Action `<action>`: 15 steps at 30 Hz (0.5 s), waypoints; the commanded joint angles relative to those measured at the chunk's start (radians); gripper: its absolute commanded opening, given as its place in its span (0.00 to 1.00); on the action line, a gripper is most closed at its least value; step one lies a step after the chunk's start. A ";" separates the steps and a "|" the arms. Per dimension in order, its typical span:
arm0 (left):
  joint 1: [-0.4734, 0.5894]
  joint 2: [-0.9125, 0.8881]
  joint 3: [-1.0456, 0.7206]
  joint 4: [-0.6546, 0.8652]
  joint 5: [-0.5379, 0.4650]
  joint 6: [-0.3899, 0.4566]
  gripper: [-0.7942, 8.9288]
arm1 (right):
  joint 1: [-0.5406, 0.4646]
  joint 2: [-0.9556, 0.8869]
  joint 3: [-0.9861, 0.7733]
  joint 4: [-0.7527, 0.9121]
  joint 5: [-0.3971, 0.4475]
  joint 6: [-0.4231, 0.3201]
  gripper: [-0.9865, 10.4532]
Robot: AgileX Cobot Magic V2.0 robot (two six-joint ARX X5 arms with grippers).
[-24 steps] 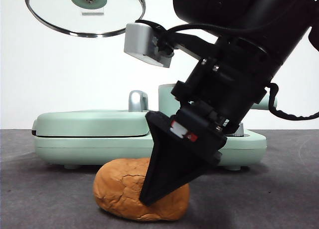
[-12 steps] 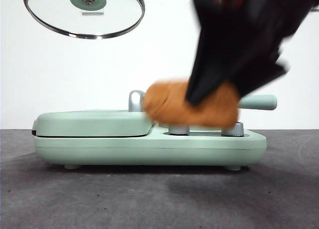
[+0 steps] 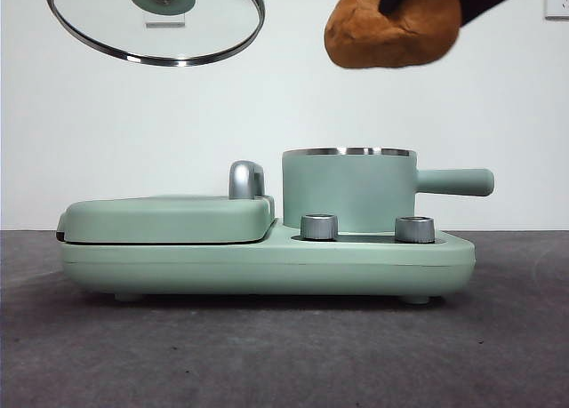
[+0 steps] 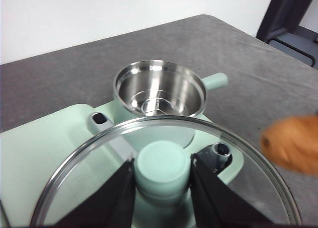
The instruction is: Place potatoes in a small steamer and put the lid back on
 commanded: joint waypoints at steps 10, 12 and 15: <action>-0.005 0.000 0.015 0.034 0.003 0.013 0.09 | -0.104 0.264 0.201 0.113 0.019 -0.133 0.30; -0.005 0.000 0.015 0.036 0.001 0.011 0.09 | -0.121 0.313 0.233 0.129 0.019 -0.145 0.30; -0.005 0.001 0.015 0.036 0.000 0.010 0.09 | -0.142 0.385 0.286 0.134 0.027 -0.157 0.30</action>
